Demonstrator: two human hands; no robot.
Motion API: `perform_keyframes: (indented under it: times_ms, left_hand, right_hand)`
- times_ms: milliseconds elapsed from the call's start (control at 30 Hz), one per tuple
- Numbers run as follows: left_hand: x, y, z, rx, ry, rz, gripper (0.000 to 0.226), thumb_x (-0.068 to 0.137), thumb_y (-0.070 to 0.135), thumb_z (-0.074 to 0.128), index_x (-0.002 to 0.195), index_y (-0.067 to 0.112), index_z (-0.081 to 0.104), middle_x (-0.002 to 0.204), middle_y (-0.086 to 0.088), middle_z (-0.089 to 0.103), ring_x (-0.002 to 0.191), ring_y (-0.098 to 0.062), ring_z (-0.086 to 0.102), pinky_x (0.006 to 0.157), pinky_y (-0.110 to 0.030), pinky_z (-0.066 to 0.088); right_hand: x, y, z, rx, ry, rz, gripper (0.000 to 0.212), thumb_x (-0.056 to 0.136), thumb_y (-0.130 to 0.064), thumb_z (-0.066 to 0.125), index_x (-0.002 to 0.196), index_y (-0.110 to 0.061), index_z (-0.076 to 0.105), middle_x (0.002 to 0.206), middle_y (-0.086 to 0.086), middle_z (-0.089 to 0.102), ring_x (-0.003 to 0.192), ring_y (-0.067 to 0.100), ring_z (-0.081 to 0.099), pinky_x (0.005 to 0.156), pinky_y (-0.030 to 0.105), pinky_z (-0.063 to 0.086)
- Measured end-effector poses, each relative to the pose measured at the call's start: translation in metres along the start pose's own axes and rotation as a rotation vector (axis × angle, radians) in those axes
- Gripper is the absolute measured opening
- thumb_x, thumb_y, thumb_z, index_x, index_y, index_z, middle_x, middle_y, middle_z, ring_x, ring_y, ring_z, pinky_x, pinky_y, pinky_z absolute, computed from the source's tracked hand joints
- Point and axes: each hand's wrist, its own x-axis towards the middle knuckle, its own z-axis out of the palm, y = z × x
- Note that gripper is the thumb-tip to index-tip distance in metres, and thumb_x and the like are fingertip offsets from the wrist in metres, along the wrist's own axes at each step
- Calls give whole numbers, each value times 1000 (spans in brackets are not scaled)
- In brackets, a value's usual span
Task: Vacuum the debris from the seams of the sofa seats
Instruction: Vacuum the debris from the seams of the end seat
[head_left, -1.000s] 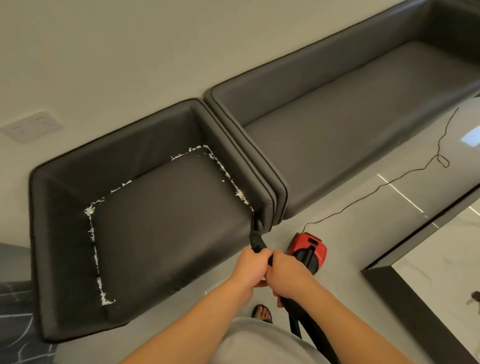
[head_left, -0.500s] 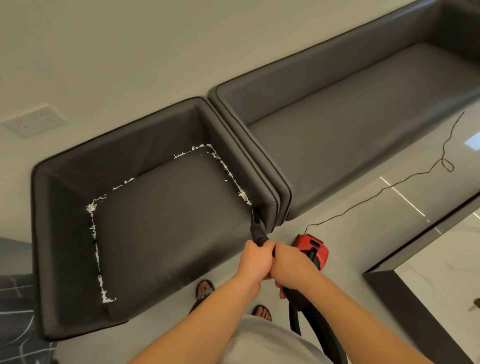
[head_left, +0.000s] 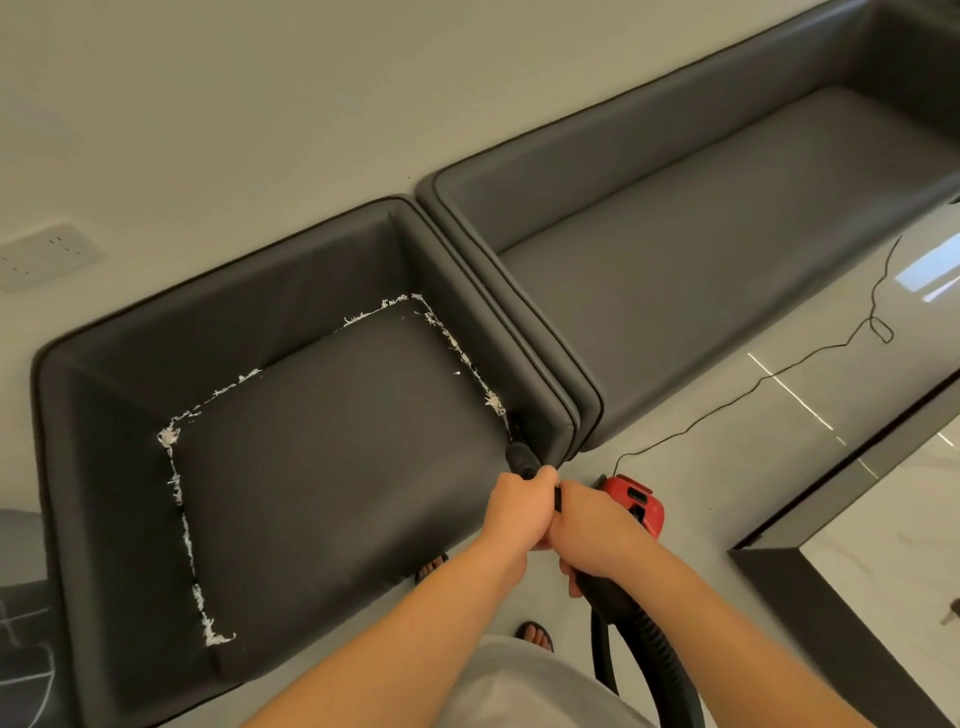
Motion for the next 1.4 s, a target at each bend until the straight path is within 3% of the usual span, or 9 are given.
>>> perform_keyframes:
  times_ms: [233,433,567,700,833,900,1200,1300,1400]
  left_hand:
    - [32,7,-41,32,-3,-91,15,101,23,51,111,12,50,96,-9,61,95,-26,61,70,-37,58]
    - [39,18,-58,9,-27,-80,34,102,28,52,129,7,53,111,-16,66,101,-28,66,73,-36,58]
    - [46,35,-65,12,-48,-55,37,103,30,51,132,7,50,114,-15,65,103,-26,64,67,-32,55]
    - [58,40,-80,67,-75,-87,23,104,28,50,118,10,51,104,-11,61,96,-25,60,59,-31,52]
    - [69,35,-98,80,-86,-129,19,105,28,50,114,12,48,115,-14,62,102,-28,60,67,-37,54]
    - [70,33,-105,68,-102,-133,19,105,30,50,115,14,46,107,-10,62,94,-23,61,63,-33,54]
    - [80,46,-111,34,-132,-31,31,103,31,52,128,12,47,108,-10,62,88,-18,62,66,-31,58]
    - [86,51,-115,31,-137,-32,35,103,32,51,133,13,46,112,-10,61,95,-21,62,81,-41,62]
    - [92,53,-120,44,-126,-36,33,104,30,51,131,12,49,114,-11,61,96,-22,61,83,-44,63]
  right_hand:
    - [37,-42,20,-94,-52,3,19,100,-14,53,118,-8,52,92,12,74,71,28,76,71,39,64]
    - [41,-60,15,-191,-13,13,28,97,-14,59,123,-10,49,98,9,73,78,24,74,78,39,64]
    - [49,-70,3,-98,9,57,20,98,-16,58,117,-12,50,87,8,74,61,22,75,65,36,65]
    - [67,-85,16,-47,11,94,19,101,-18,53,119,-14,48,88,9,72,53,18,69,54,28,60]
    - [79,-99,34,-120,14,72,31,99,-22,55,127,-13,46,100,8,71,78,23,74,76,37,63]
    - [80,-103,36,-124,18,70,31,100,-22,53,128,-12,47,102,8,71,82,24,74,79,37,63]
    - [68,-120,6,107,20,128,12,102,-16,51,113,-11,51,76,8,67,42,13,62,44,23,53]
    - [82,-127,4,29,14,131,15,99,-13,58,113,-10,54,83,12,71,55,20,69,59,32,62]
    - [101,-133,5,-74,4,87,19,92,-13,69,109,-9,60,98,14,75,81,27,75,84,40,62]
